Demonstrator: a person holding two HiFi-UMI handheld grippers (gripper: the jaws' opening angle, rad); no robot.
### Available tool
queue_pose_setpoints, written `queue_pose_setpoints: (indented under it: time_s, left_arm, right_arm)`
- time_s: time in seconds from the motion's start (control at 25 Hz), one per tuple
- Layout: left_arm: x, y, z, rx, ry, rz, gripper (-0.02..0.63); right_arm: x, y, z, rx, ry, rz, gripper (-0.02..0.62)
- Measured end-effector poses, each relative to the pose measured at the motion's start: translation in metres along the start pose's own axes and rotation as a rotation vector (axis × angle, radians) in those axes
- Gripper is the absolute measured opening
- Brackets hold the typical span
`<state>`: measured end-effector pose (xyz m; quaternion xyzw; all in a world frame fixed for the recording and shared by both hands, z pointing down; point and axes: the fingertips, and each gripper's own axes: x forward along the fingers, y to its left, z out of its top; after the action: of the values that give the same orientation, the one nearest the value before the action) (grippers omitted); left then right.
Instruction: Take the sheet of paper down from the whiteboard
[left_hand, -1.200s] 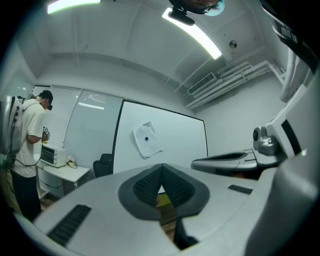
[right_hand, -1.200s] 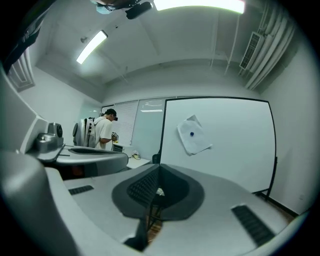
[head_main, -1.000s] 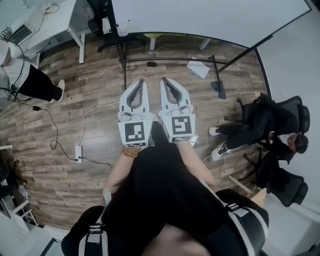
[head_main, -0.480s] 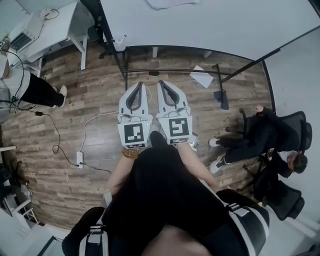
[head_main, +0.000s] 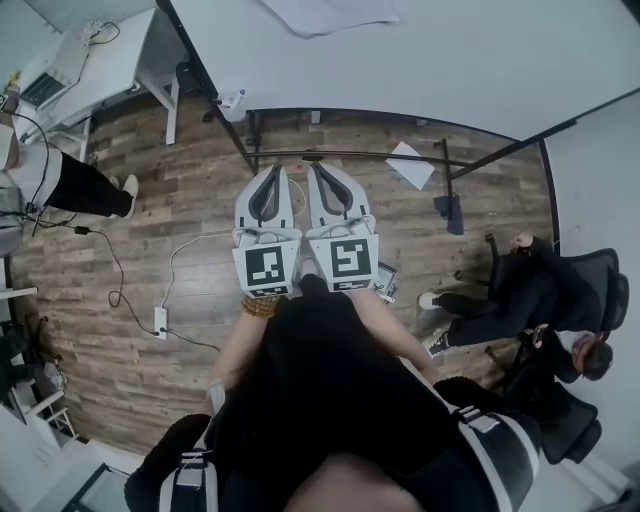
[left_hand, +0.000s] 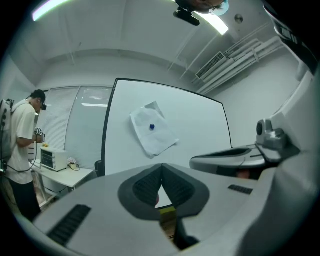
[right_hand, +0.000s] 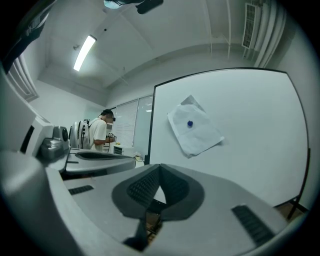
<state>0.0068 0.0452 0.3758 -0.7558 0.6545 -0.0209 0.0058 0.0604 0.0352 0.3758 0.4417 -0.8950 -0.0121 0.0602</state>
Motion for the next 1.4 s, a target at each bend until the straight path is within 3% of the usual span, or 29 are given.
queue_pose_setpoints:
  time_s: [0.28, 0.6, 0.88, 1.2, 1.4]
  left_arm:
    - [0.016, 0.005, -0.009, 0.001, 0.025, 0.045, 0.011]
    - [0.035, 0.027, -0.016, -0.030, 0.038, 0.096, 0.011]
    - [0.075, 0.036, -0.013, -0.027, 0.012, 0.075, 0.012]
    - [0.136, 0.028, 0.007, 0.011, -0.022, -0.025, 0.011]
    - [0.163, 0.027, 0.018, 0.003, -0.055, -0.050, 0.011]
  right_arm:
    - [0.016, -0.021, -0.012, 0.019, 0.018, 0.018, -0.002]
    - [0.030, -0.059, -0.018, 0.012, 0.025, -0.039, -0.003]
    - [0.053, -0.089, -0.008, -0.003, 0.002, -0.090, -0.002]
    - [0.079, -0.134, 0.021, -0.005, -0.069, -0.180, -0.002]
    - [0.087, -0.145, 0.038, -0.127, -0.106, -0.205, -0.002]
